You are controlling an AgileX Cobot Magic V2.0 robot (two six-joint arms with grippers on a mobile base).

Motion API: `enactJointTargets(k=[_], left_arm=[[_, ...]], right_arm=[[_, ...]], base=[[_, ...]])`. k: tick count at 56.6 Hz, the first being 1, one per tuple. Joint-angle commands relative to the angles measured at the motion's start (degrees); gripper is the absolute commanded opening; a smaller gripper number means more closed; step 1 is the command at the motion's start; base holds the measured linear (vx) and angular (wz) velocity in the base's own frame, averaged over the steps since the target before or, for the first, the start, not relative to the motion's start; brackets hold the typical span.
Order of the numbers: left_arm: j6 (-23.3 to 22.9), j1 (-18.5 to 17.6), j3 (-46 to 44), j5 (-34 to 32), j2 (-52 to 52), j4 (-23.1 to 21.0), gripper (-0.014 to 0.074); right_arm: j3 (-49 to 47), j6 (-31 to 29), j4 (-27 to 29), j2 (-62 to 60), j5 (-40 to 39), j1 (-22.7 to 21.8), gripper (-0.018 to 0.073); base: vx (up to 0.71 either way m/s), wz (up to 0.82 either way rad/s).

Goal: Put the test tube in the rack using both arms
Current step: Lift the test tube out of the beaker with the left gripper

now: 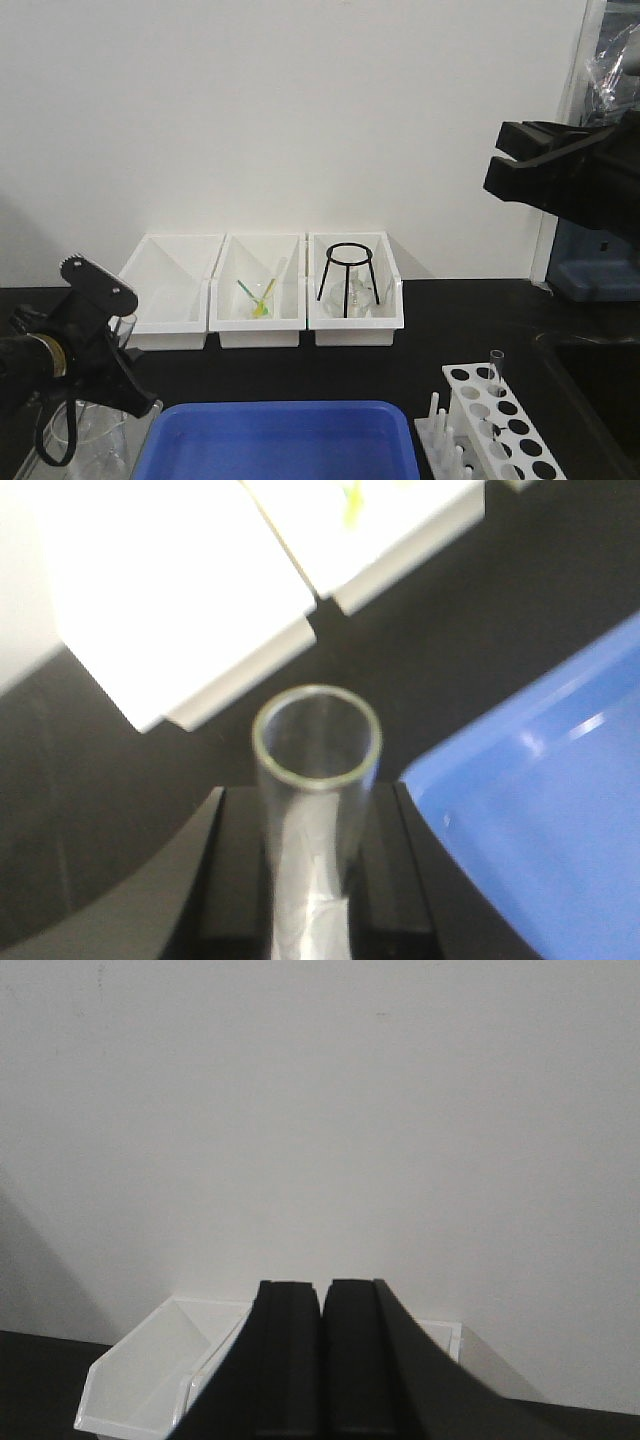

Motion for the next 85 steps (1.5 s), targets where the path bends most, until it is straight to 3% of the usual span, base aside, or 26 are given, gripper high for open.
enactJointTargets(k=[1, 13, 25, 33, 71, 85], left_arm=[[-0.5, -0.1, -1.8, -5.0, -4.7, -0.1, -0.0007], [-1.0, -0.1, -1.8, -7.7, -9.9, -0.2, -0.0007], [-7.3, -1.1, -1.8, -13.8, -14.6, -0.1, -0.0007], [-8.0, -2.8, -2.0, -15.8, -17.0, -0.1, -0.0007], [-8.0, -16.6, -21.2, -6.4, -17.5, -0.1, -0.0007], [-7.8, -18.0, -25.3, -4.3, -16.5, 0.0, -0.0007]], right_arm=[[-2.3, -0.5, -0.4, -1.2, -4.8, 0.0, -0.0008], [-2.3, -0.5, -0.4, -1.2, -2.5, 0.0, -0.0008], [-2.3, -0.5, -0.4, -1.2, -1.4, 0.0, -0.0008], [-2.3, -0.5, -0.4, -1.2, -1.4, 0.1, -0.0008], [-2.3, -0.5, -0.5, -1.2, -5.9, 0.1, -0.0008], [-2.3, -0.2, -6.5, -1.2, -11.2, 0.1, -0.0008]], base=[[0.0, 0.0], [0.0, 0.0], [0.0, 0.0], [0.0, 0.0], [0.0, 0.0], [0.0, 0.0]])
